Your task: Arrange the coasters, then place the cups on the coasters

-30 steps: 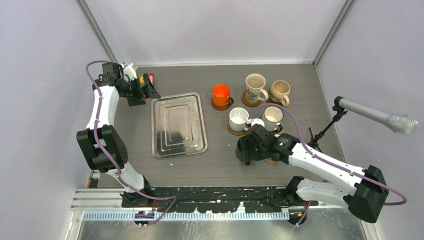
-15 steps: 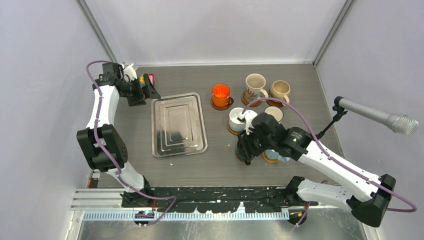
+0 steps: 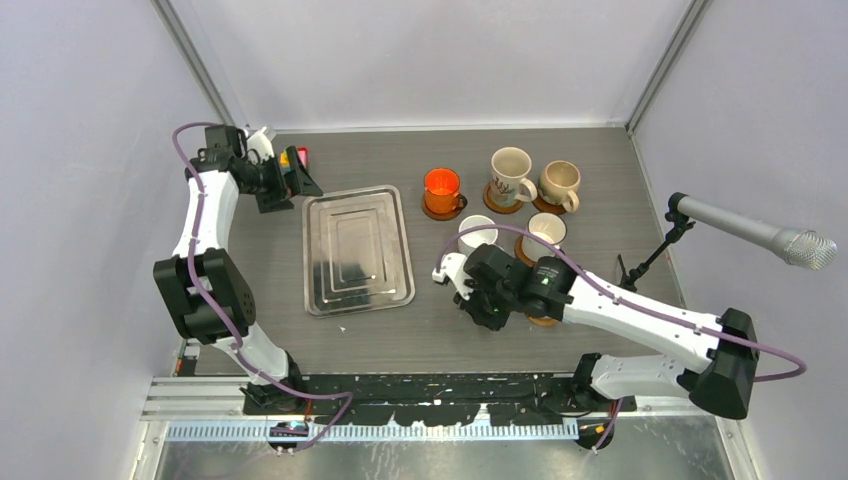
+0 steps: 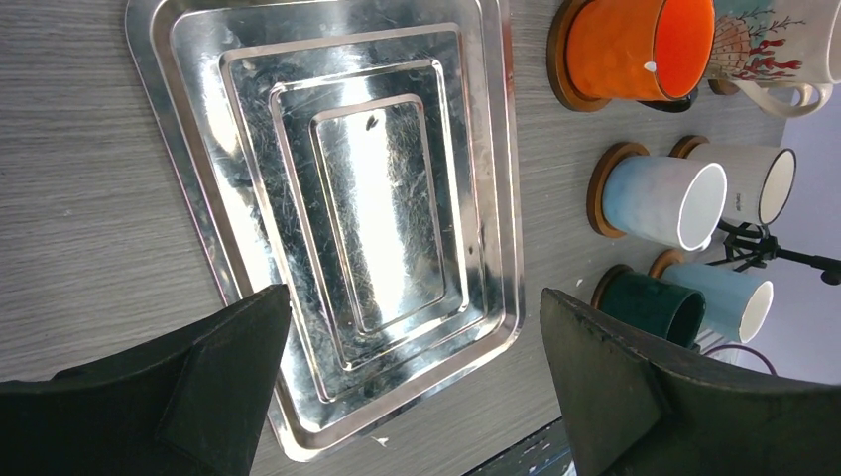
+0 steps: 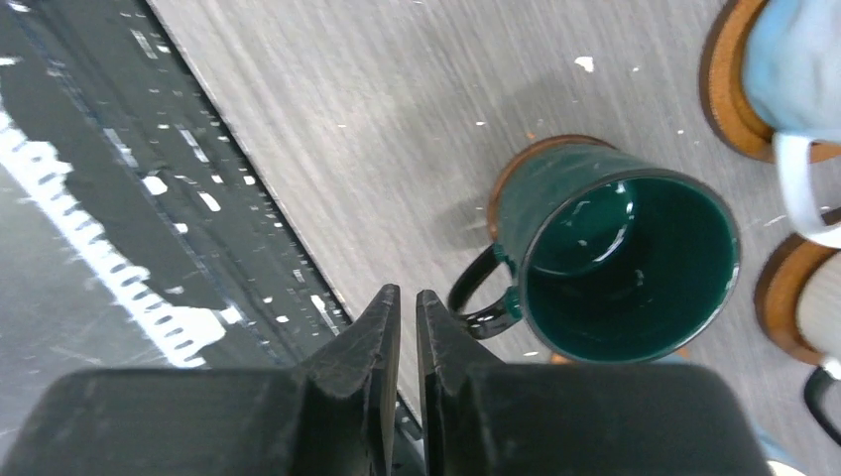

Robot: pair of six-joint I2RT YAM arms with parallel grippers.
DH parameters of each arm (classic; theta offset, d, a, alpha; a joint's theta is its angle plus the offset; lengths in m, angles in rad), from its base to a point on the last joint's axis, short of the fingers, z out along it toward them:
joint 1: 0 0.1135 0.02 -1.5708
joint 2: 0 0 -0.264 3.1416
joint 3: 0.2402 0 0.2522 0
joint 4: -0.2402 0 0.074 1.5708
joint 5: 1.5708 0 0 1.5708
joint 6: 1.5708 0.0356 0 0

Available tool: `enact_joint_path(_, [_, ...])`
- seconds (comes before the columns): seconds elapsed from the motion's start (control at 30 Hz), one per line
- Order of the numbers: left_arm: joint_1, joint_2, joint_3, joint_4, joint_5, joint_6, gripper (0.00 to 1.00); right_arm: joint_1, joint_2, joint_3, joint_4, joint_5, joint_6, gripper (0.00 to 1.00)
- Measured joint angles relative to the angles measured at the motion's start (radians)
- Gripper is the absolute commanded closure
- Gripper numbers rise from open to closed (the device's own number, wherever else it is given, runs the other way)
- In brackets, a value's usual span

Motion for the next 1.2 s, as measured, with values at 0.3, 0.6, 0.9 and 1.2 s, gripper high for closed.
enact_joint_path(0.3, [0.0, 0.0, -0.002, 0.01, 0.009, -0.014, 0.01, 0.005, 0.139, 0.0, -0.003, 0.111, -0.17, 0.85])
enact_joint_path(0.6, [0.0, 0.0, -0.01, 0.011, 0.008, -0.011, 0.01, 0.005, 0.199, -0.013, -0.01, 0.147, -0.264, 0.85])
enact_joint_path(0.9, [0.0, 0.0, -0.01, 0.011, 0.008, -0.009, 0.01, 0.006, 0.21, -0.04, -0.034, 0.171, -0.298, 0.86])
enact_joint_path(1.2, [0.0, 0.0, -0.01, 0.008, -0.006, 0.007, 0.0, 0.006, 0.209, -0.035, -0.084, 0.15, -0.304, 0.66])
